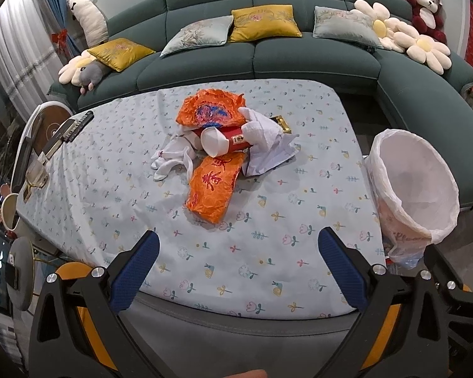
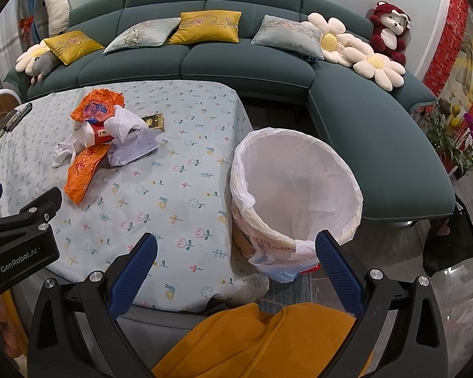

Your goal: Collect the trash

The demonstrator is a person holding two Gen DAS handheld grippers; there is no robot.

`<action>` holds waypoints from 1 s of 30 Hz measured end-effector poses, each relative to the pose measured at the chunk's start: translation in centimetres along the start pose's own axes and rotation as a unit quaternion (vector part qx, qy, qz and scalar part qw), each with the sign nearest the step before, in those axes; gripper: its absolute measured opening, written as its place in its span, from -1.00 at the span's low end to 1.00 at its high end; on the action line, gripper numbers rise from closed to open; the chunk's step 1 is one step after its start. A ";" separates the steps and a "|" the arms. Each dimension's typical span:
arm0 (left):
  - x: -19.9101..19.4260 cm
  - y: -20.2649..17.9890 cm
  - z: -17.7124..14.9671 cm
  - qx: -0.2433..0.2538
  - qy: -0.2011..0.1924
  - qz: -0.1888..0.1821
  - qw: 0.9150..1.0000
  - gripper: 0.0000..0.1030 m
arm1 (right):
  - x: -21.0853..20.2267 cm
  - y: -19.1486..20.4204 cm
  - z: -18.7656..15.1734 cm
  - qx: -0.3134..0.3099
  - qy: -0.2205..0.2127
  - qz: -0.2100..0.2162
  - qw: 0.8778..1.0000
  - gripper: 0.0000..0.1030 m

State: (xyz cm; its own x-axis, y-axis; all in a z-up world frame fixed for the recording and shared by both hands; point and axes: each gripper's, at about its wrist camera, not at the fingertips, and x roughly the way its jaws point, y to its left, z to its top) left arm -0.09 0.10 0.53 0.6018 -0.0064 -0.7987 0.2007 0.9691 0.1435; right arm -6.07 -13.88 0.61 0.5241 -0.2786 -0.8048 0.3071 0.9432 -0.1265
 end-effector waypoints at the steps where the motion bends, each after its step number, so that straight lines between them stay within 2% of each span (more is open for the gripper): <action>1: 0.0 0.0 0.0 0.001 0.001 -0.001 1.000 0.87 | 0.0 0.0 0.0 0.000 0.000 0.000 1.000 0.86; 9: 0.5 0.0 -0.2 0.003 0.010 0.000 1.000 0.87 | -0.1 -0.3 -0.2 -0.001 0.001 0.002 1.000 0.86; 30: 0.4 -0.3 -0.4 0.012 0.003 -0.002 1.000 0.87 | -0.1 0.0 -0.4 -0.001 0.002 0.002 1.000 0.86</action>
State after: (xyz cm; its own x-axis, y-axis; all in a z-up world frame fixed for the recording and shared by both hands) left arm -0.24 -0.08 -0.09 0.5955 -0.0093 -0.8033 0.2220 0.9629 0.1534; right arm -6.42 -13.78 0.51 0.5227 -0.2746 -0.8071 0.3038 0.9445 -0.1246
